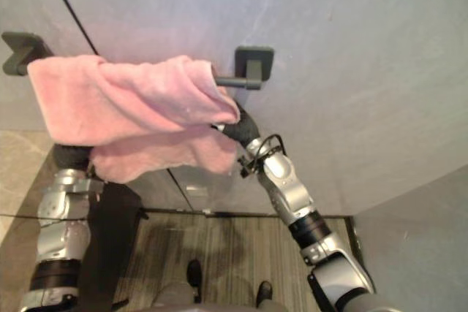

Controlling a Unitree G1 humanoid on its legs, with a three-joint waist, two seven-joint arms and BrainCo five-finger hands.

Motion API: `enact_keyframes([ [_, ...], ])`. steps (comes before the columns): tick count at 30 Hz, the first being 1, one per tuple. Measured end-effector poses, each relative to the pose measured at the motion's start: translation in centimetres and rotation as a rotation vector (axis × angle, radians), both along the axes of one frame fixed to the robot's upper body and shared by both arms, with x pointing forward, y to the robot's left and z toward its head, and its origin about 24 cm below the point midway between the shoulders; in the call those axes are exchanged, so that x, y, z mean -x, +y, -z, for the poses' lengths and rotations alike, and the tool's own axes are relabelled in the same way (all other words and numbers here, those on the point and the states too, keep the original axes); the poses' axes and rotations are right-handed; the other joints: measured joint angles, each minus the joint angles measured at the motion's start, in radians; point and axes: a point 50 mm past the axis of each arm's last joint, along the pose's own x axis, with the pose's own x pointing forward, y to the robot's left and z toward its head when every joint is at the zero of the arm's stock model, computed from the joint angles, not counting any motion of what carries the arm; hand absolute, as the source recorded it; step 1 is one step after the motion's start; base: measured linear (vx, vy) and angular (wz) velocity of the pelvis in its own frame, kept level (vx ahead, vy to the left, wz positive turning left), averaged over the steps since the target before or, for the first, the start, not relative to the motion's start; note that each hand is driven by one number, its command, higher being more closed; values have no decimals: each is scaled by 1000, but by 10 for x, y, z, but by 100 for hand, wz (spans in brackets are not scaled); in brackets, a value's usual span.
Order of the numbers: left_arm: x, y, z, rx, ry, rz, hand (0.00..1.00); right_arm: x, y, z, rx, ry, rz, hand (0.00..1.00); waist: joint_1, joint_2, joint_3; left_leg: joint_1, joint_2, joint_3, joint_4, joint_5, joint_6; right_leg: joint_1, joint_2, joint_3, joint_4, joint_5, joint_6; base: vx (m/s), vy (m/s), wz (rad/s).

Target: Organize washtable

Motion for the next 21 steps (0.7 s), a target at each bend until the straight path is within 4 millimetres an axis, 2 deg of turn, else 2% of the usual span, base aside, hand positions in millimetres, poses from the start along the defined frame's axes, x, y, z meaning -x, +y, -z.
enact_keyframes([
  [8, -2, -7, 25, 89, 71, -13, 100, 4, 0, 18, -6, 74, 7, 100, 1, 0, 0, -10, -1, -8, 0, 0, 0, -5, -1, -9, 0, -2, 3, 0, 0, 1],
  [21, -1, -2, 26, 123, 63, -52, 100, 3, 11, 22, -26, 109, -8, 100, 4, -6, -4, -25, 0, -5, 0, 0, 0, -20, -1, -8, 0, -2, 3, 0, 0, 0],
])
